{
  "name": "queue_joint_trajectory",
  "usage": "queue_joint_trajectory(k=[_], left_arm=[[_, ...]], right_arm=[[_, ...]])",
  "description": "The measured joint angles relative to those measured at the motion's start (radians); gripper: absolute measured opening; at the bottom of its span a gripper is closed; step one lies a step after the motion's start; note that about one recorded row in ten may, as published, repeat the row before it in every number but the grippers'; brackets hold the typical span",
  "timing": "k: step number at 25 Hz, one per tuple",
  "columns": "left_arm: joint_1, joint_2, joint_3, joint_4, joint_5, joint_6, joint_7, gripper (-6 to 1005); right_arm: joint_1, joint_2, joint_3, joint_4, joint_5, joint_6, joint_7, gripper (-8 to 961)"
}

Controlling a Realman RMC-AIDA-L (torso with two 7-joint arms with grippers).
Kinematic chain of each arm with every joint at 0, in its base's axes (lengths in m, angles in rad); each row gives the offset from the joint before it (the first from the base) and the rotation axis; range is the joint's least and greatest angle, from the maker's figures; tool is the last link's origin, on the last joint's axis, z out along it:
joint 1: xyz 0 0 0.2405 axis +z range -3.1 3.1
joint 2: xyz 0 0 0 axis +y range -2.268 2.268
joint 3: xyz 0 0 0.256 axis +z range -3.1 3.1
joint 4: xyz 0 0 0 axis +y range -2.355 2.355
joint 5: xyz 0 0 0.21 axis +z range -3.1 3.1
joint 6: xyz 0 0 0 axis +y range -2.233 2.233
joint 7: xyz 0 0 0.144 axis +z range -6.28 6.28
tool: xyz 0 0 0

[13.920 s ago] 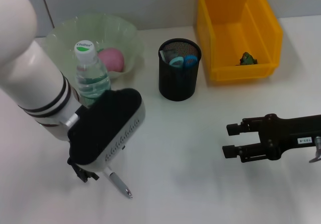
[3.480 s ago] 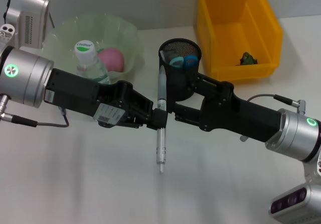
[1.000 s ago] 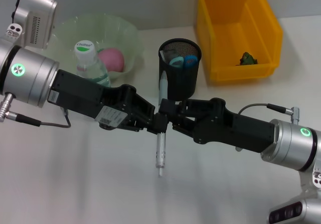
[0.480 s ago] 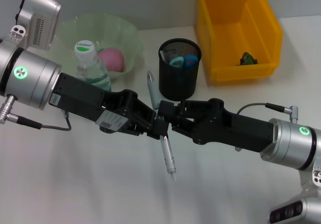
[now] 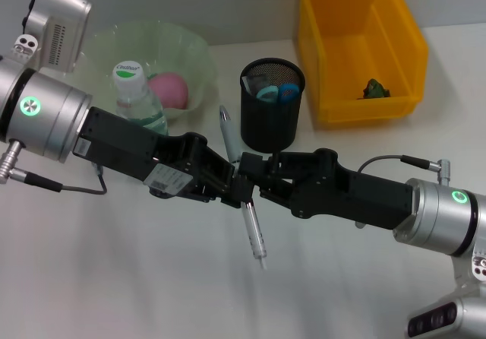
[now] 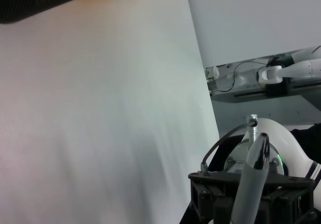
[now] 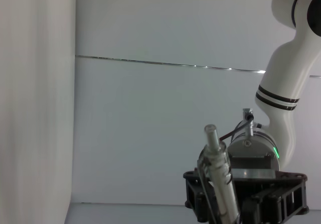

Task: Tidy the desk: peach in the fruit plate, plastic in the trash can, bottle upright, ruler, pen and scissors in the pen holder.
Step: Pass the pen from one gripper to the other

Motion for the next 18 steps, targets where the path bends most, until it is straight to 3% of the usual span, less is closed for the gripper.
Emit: queue_joint_trajectory(k=[18], left_arm=[[0.002,0.014,-0.005,0.000,0.001,-0.001,0.000,174]], right_arm=[[-0.001,-0.001,0.006,0.004,0.002,0.049,0.000,64]])
